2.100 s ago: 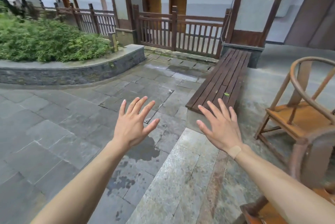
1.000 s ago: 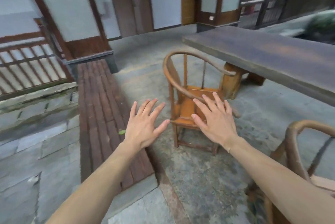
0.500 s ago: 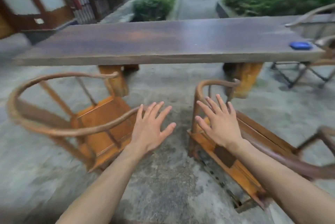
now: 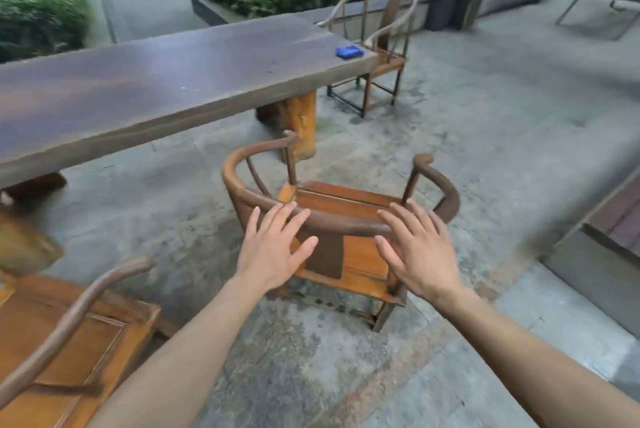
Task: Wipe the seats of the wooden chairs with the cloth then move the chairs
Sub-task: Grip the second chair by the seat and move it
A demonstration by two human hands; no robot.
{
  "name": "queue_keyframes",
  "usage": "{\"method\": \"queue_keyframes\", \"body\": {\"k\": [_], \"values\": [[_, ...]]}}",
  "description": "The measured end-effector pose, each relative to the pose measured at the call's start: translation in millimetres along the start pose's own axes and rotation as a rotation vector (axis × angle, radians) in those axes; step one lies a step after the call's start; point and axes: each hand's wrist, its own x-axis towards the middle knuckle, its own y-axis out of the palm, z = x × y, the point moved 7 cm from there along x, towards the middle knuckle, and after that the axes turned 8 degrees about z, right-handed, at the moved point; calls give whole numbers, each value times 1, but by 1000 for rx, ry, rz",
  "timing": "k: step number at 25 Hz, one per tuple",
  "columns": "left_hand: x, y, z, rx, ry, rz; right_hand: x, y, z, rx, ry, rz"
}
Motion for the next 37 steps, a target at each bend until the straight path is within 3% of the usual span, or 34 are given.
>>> {"method": "queue_keyframes", "body": {"k": [4, 9, 12, 16, 20, 26, 33, 37], "values": [[0, 45, -4, -3, 15, 84, -33, 46, -1, -18, -59, 88], [-4, 107, 10, -17, 69, -132, -32, 155, -25, -38, -56, 199], [3, 199, 40, 25, 38, -117, -18, 256, -48, -35, -35, 235], [35, 352, 101, 127, -59, 33, 7, 408, -85, -46, 46, 244], [69, 474, 143, 151, -159, 26, 14, 532, -121, -60, 106, 228], [107, 512, 164, 184, -86, -51, 13, 560, -142, -166, 80, 55], [147, 516, 179, 223, 41, -7, 27, 565, -141, -201, 166, -22], [154, 521, 182, 241, 28, -71, 27, 565, -143, -265, 244, -53]]}}
